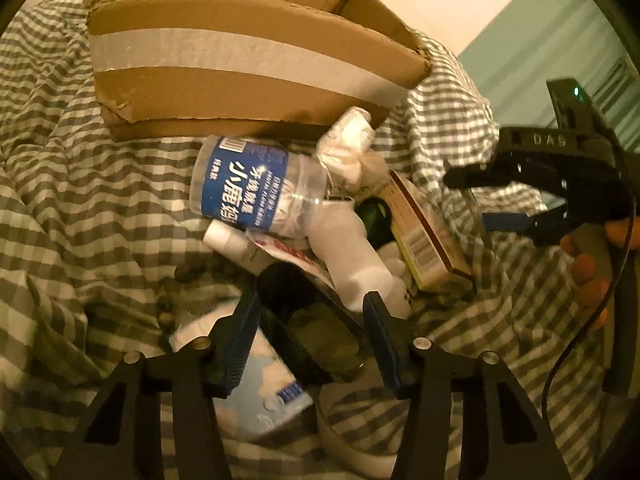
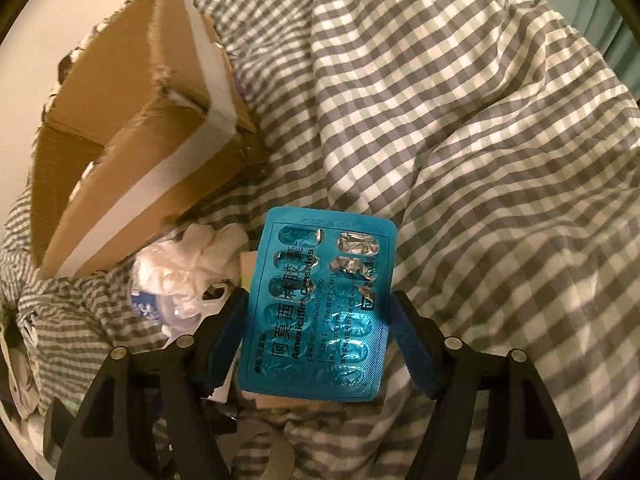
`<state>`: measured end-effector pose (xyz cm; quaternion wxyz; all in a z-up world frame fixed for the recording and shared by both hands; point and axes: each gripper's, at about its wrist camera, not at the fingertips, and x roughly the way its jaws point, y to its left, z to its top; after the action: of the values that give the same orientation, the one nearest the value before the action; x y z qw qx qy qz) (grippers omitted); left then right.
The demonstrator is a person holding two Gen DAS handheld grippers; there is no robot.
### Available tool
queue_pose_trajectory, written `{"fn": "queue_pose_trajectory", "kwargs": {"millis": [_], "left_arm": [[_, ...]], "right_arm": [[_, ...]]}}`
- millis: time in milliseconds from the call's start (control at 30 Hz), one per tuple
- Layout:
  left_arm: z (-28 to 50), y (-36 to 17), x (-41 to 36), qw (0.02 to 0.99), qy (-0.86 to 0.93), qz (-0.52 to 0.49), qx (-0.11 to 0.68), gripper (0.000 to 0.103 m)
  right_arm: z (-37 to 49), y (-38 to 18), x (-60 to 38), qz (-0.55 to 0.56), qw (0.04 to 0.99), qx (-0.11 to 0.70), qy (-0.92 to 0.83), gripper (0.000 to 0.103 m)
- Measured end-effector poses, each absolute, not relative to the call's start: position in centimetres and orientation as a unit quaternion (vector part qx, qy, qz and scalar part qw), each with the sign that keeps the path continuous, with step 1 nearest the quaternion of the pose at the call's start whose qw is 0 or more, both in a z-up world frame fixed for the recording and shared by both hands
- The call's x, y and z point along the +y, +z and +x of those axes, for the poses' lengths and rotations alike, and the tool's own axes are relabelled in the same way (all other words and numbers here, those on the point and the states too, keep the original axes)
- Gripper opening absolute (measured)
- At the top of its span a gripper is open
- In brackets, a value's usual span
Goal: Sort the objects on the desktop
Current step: 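Grasp the black case with the left tool, then release the black case and blister pack into the cardboard box with both tools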
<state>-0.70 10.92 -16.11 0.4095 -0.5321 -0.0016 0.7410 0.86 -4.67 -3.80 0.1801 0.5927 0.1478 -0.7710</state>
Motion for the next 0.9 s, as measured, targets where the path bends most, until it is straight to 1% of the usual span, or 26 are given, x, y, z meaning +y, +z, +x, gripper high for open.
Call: {"fn": "queue_pose_trajectory", "kwargs": {"millis": [33,100,233,333,400,500,600,733,800,900], "left_arm": [[-0.4,-16.4,11.3,0.416,0.731,-0.54,0.009,0.055],[0.5,-17.1,12.1,0.419,0.725,-0.546,0.032,0.059],[1.2,-17.7,13.0,0.43,0.725,-0.536,0.047,0.055],[0.7,-17.2,11.9,0.432,0.728,-0.531,0.028,0.049],[1.1,-16.5,11.2,0.435,0.73,-0.527,0.02,0.041],[1.5,-15.6,10.8,0.439,0.734,-0.518,0.018,0.036],[1.9,-15.6,10.5,0.446,0.726,-0.523,0.017,0.034],[3.1,-17.0,10.9,0.436,0.718,-0.54,0.055,0.033],[3.0,-17.6,11.3,0.432,0.715,-0.546,0.066,0.04],[1.9,-17.7,12.3,0.43,0.714,-0.548,0.066,0.039]], "right_arm": [[1.1,-3.5,-4.6,0.592,0.183,0.145,-0.771,0.07],[0.9,-3.1,-4.9,0.593,0.19,0.137,-0.771,0.07],[0.3,-3.3,-4.7,0.586,0.215,0.132,-0.77,0.07],[0.8,-4.2,-5.7,0.582,0.221,0.13,-0.771,0.07],[1.2,-3.8,-5.7,0.575,0.229,0.137,-0.774,0.07],[2.1,-2.7,-5.9,0.548,0.252,0.156,-0.782,0.07],[2.9,-1.2,-6.0,0.528,0.269,0.158,-0.79,0.07],[4.1,0.5,-6.0,0.505,0.291,0.156,-0.797,0.07],[4.4,0.6,-5.9,0.503,0.297,0.151,-0.798,0.07],[4.7,0.2,-5.8,0.51,0.302,0.159,-0.789,0.07]]}}
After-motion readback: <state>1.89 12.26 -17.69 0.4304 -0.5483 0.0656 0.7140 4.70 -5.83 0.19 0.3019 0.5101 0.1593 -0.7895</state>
